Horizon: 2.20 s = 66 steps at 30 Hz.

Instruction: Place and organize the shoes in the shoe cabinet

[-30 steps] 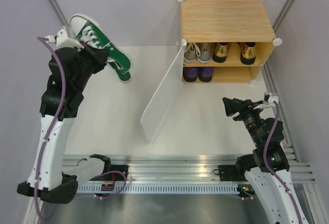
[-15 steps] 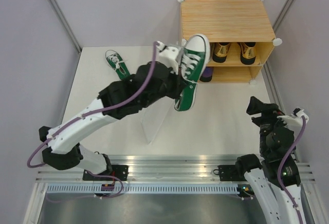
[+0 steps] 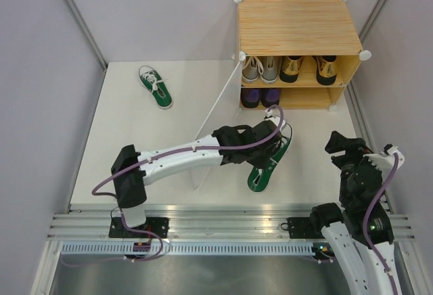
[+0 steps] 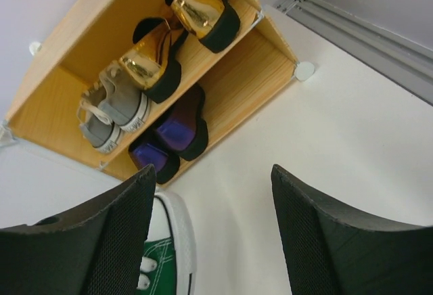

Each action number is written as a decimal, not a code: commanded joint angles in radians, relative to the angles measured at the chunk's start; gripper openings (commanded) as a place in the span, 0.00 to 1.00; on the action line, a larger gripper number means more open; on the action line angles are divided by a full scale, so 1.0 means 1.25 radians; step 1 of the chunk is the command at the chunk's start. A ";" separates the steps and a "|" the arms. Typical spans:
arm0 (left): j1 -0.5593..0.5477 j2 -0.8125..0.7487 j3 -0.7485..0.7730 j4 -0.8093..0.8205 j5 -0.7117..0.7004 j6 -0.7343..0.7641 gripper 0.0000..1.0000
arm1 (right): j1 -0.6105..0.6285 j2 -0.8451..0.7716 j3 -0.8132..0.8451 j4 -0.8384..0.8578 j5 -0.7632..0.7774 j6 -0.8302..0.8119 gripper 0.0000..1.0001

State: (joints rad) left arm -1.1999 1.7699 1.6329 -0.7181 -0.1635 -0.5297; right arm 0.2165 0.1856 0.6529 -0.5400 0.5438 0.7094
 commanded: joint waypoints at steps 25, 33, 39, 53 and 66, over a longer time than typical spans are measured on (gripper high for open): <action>0.184 0.031 0.088 0.166 0.190 -0.112 0.56 | -0.004 0.101 -0.157 0.108 -0.387 -0.047 0.73; 0.175 -0.220 0.096 0.143 0.063 0.049 0.57 | -0.001 0.213 -0.237 0.238 -0.556 -0.045 0.72; 0.198 -0.353 0.076 0.056 -0.190 0.192 0.63 | 0.073 0.332 -0.218 0.331 -0.575 -0.057 0.73; 0.411 -0.629 -0.304 0.131 -0.349 0.249 0.71 | 0.472 0.756 -0.036 0.341 -0.047 -0.040 0.95; 0.422 -0.671 -0.436 0.190 -0.372 0.242 0.72 | 0.474 1.047 0.054 0.425 -0.017 -0.062 0.98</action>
State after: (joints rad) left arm -0.6754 0.9665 1.0874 -0.5587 -0.6003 -0.2588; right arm 0.8051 1.4433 0.6781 -0.0753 0.4969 0.6445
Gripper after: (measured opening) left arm 0.711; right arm 0.979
